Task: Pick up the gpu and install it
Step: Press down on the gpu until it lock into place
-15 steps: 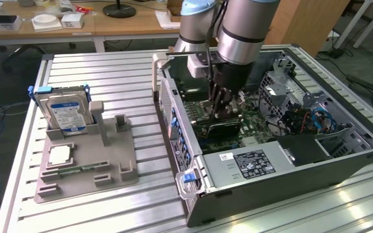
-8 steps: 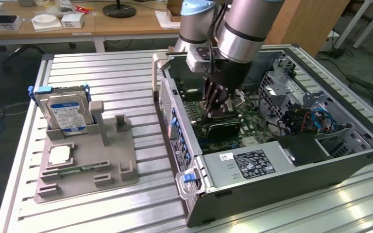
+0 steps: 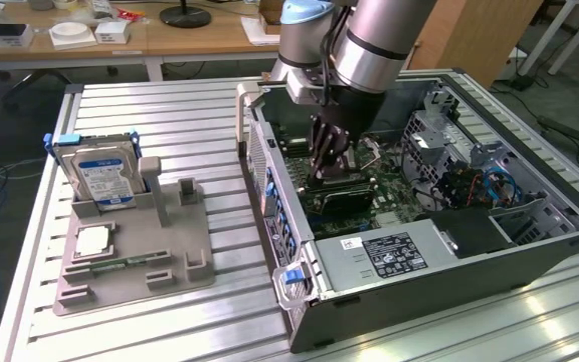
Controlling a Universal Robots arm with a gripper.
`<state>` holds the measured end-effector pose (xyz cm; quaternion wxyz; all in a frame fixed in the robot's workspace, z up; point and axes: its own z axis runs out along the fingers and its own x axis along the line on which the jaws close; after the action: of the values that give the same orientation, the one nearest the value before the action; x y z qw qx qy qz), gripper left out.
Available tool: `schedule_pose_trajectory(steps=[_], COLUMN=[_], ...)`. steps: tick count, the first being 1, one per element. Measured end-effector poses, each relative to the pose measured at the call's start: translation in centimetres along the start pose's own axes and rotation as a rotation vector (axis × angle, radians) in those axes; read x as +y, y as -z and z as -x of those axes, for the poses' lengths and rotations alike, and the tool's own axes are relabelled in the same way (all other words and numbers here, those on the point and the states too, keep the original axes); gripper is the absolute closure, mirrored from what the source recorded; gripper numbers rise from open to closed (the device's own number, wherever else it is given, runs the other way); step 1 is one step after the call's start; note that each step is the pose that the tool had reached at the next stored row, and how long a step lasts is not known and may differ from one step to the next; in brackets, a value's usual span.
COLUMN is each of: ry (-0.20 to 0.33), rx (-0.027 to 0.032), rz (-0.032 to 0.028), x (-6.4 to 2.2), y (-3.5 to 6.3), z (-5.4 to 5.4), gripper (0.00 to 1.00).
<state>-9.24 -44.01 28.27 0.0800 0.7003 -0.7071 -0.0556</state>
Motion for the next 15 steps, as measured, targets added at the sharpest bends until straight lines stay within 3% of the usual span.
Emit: schedule_pose_trajectory(steps=[1,2,6,8,10,11,15], ry=[-0.001,-0.001,-0.002,-0.001,0.000,-0.001,-0.001], rx=[0.0003,0.0008,0.0053,0.0061,0.0071,0.0102,0.0117], rz=[0.0047,0.0132,0.0724,0.1067,0.1310,0.1314,0.1314], x=[0.03,0.04,0.04,0.06,0.16,0.66,0.74], y=[0.00,0.00,-0.04,-0.04,-0.16,-0.39,-0.42], z=[0.1,0.2,0.6,0.8,0.8,1.1,1.2], gripper=[0.90,0.90,0.90,0.90,0.90,0.90,0.90])
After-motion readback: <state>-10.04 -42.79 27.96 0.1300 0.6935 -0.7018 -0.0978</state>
